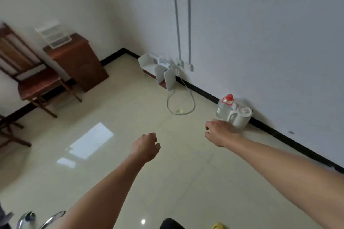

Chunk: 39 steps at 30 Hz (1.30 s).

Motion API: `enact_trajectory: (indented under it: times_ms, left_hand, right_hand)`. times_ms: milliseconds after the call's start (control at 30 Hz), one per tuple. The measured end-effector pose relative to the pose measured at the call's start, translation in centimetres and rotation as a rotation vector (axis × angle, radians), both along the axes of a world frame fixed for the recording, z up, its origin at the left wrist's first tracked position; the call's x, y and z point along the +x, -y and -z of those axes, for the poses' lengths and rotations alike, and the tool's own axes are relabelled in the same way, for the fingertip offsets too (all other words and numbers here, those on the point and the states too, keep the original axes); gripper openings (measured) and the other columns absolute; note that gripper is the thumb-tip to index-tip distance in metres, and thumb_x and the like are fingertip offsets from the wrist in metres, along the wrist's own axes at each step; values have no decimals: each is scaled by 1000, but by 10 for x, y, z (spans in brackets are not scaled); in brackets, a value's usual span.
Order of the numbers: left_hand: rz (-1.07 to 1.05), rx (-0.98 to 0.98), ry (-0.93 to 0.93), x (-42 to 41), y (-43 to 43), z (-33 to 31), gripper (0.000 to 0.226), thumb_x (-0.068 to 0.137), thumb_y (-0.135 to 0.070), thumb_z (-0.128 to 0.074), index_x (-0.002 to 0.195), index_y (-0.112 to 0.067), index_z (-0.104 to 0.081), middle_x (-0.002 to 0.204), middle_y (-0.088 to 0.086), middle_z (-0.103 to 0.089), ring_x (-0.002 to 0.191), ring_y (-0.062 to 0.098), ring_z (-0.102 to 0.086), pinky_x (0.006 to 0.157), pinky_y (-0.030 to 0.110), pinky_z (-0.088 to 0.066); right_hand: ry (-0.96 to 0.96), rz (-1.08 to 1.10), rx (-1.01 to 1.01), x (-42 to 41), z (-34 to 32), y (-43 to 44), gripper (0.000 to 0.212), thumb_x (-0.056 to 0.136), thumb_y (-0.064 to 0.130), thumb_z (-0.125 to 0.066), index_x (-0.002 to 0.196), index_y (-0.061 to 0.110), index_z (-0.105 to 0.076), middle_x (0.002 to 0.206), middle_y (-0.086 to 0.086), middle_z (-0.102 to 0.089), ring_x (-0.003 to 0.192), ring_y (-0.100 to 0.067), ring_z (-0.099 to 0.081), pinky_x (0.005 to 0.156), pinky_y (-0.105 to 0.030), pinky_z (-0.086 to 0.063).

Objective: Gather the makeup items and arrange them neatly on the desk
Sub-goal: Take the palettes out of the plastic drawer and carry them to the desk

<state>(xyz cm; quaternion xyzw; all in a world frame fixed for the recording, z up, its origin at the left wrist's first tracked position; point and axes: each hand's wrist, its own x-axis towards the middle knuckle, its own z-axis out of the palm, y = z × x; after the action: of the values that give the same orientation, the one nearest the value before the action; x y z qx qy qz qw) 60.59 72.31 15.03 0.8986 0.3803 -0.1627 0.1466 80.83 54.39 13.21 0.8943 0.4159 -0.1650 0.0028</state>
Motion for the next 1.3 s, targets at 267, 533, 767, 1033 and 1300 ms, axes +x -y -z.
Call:
enact_trajectory:
  times_ms: [267,533,767,1033,1300]
  left_hand:
    - [-315,-18,-63,-44,-152,28,31,94,-35,-50,118,-17,-56,116,6,-61,100,27,-62,75,30,-47]
    - [-378,-11,3,-16,-355,19,25,92,-30,-52,111,-14,-57,110,9,-62,94,29,-61,75,31,-49]
    - [-381,-2,25,16,-499,11,26,94,-33,-51,113,-16,-57,106,8,-64,98,28,-61,74,30,-46]
    - [-464,26,5,52,-692,28,26,93,-32,-51,111,-14,-57,111,6,-63,102,27,-59,78,30,-47]
    - [-668,22,39,64,-873,12,26,93,-32,-50,113,-16,-55,110,5,-60,101,27,-58,73,28,-41]
  right_hand:
    - [-7,-334,-25,6,20,-223,35,95,35,-43,125,22,-56,129,-3,-57,114,-27,-56,89,-35,-43]
    - [-5,-348,12,33,4,-445,33,93,35,-45,121,22,-57,123,-3,-60,109,-26,-58,85,-34,-44]
    - [-40,-401,13,53,-2,-605,36,93,36,-46,123,23,-59,127,-2,-60,111,-26,-58,85,-33,-44]
    - [-23,-516,-10,102,26,-823,33,94,35,-44,121,20,-57,125,-3,-58,109,-27,-58,84,-34,-43]
    - [38,-690,-20,134,4,-1060,33,96,38,-44,120,21,-57,121,-3,-58,109,-26,-57,81,-32,-40]
